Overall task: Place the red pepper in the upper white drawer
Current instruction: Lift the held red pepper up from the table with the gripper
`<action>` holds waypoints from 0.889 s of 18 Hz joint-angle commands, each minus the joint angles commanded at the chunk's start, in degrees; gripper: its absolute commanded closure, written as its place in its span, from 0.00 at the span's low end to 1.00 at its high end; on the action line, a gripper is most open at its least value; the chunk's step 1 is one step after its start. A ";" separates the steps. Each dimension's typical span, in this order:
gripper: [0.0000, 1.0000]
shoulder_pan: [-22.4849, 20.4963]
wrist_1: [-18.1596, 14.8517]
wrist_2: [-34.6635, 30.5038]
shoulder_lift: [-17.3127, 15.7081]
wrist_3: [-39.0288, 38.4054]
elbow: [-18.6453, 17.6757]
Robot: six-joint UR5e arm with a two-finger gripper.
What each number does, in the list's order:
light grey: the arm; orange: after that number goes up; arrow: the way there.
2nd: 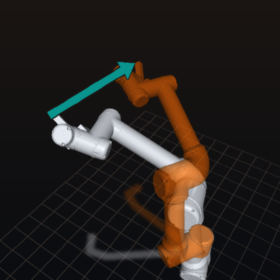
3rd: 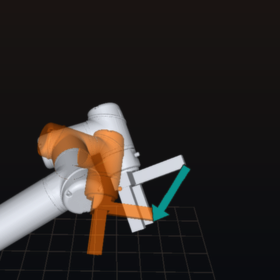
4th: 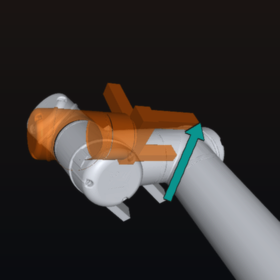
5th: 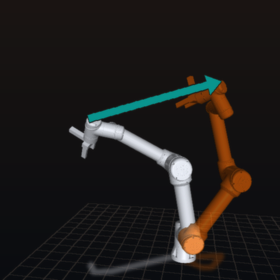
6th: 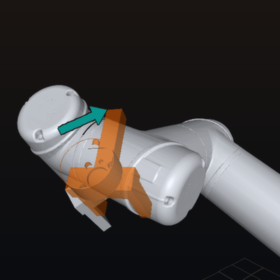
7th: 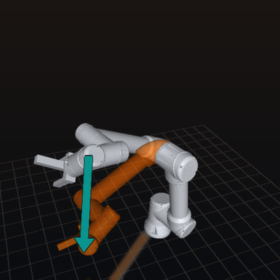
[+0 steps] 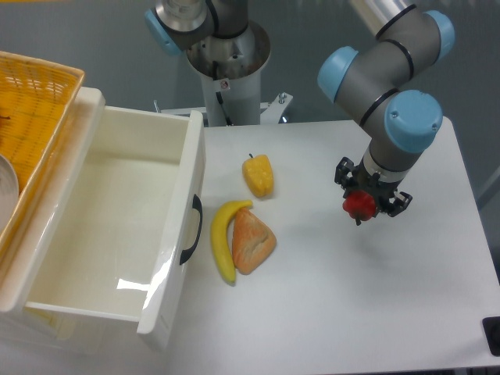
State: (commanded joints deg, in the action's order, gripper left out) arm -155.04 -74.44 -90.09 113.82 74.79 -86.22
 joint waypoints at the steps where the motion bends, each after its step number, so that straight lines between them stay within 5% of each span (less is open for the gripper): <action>1: 1.00 0.00 0.00 0.00 0.00 0.00 -0.09; 10: 1.00 0.00 -0.17 2.02 -1.23 -1.14 -0.35; 16: 1.00 1.23 -1.84 5.53 -5.62 -9.91 -0.18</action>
State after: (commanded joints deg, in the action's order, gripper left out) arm -153.81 -76.29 -84.56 108.20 64.88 -86.40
